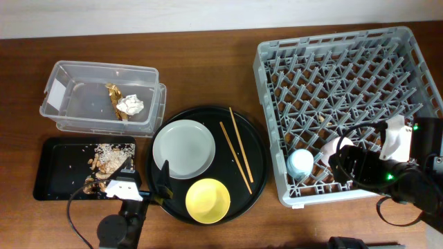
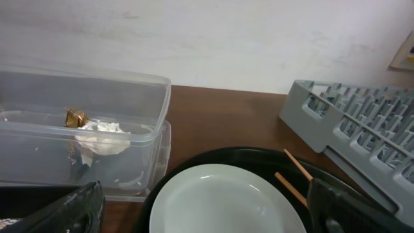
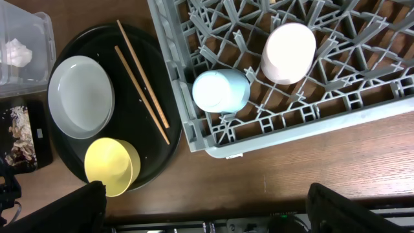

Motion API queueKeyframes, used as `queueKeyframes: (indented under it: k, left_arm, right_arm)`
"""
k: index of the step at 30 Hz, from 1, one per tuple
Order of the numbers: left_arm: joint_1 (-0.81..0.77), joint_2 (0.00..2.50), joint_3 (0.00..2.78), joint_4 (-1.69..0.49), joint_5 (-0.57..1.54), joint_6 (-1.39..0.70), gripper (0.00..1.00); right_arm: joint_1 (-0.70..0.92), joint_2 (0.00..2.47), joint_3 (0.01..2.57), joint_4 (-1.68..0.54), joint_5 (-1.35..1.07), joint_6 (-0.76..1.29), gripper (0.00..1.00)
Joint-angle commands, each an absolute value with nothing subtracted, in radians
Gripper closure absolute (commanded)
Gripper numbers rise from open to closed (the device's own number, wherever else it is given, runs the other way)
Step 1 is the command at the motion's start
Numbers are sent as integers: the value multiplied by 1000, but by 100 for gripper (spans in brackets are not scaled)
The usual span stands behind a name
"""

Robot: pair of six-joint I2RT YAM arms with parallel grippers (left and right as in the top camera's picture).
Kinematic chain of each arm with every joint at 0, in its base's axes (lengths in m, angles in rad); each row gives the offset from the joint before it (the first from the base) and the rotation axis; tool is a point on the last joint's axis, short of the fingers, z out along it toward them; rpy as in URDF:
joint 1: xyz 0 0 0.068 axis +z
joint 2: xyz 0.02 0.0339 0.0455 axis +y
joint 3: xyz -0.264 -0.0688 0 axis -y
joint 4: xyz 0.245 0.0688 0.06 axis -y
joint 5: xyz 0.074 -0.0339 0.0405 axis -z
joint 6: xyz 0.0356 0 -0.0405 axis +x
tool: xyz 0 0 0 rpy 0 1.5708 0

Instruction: Sort waste into correct bins and load items into the dishwasher rack

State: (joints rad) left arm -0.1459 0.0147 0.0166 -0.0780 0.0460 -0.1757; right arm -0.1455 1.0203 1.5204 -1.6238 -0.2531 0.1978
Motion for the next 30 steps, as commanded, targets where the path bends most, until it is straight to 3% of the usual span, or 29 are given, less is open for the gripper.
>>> queueKeyframes:
  k: [1, 9, 14, 18, 21, 25, 29, 30]
  left_arm:
    - [-141, 6, 9, -76, 60, -166, 1]
    - [-141, 6, 9, -76, 60, -166, 1]
    - [-141, 6, 9, -76, 60, -166, 1]
    - [-141, 6, 9, -76, 60, -166, 1]
    - [-141, 6, 9, -76, 60, -166, 1]
    - [-141, 6, 9, -76, 60, -166, 1]
    - [-141, 6, 9, -76, 60, -166, 1]
    - [-141, 6, 9, -76, 60, -166, 1]
  right_arm:
    - [-150, 1017, 1526, -1623, -251, 192, 1]
    - [-150, 1018, 1526, -1578, -266, 208, 1]
    - [-121, 1032, 1519, -1502, -479, 187, 2]
    - [70, 1074, 1454, -1494, -453, 154, 2]
    - [339, 1148, 1366, -1450, -271, 172, 2]
    - [486, 1258, 1360, -1345, -204, 185, 2]
    - [543, 1400, 1359, -1190, -183, 294, 21]
    - [544, 1435, 1359, -1165, -171, 319, 22]
